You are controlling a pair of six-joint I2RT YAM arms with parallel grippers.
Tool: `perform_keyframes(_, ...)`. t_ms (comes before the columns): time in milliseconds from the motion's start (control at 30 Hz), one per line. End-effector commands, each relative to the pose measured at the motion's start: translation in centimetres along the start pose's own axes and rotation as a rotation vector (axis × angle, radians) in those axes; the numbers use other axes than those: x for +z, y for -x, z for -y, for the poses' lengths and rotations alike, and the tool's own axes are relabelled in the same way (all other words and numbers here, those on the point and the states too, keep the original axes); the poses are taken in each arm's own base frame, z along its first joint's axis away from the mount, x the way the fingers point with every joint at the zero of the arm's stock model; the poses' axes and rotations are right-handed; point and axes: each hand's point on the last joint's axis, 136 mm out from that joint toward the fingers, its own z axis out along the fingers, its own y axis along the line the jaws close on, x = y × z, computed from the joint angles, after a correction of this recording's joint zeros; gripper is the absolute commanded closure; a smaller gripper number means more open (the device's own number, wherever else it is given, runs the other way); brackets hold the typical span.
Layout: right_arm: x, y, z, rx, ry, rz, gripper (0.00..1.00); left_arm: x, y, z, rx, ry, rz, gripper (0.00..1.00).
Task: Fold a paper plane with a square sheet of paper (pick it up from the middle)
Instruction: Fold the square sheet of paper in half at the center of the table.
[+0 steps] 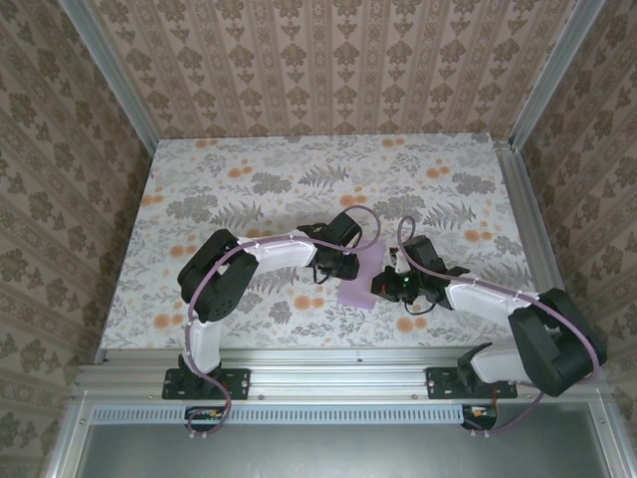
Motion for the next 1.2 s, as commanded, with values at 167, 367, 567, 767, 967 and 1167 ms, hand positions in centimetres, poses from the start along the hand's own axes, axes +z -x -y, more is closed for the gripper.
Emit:
perform_keyframes(167,2.8,-2.1,1.2,0.004,-0.03,-0.124,0.94,2.4,-9.1,-5.8,-0.023,0.194,-0.315,0.75)
perform_keyframes(367,2.5,-4.9,4.2,0.005,-0.123,-0.217,0.94,2.3,-9.4,-5.9,-0.023,0.196,-0.322,0.75)
perform_keyframes(567,1.0,-7.1,6.6,0.003,-0.221,-0.276,0.94,2.4,-9.6,-6.0,-0.022,0.199,-0.329,0.75)
perform_keyframes(767,-0.2,-8.7,7.9,0.001,-0.287,-0.309,0.95,2.4,-9.6,-6.1,-0.021,0.202,-0.331,0.75)
perform_keyframes(967,-0.8,-8.6,8.1,-0.006,-0.317,-0.303,0.95,2.3,-9.5,-5.9,-0.02,0.196,-0.332,0.75)
perform_keyframes(1167,-1.5,-4.5,2.5,-0.032,-0.128,-0.133,0.94,1.9,-8.6,-4.9,-0.015,0.158,-0.305,0.75)
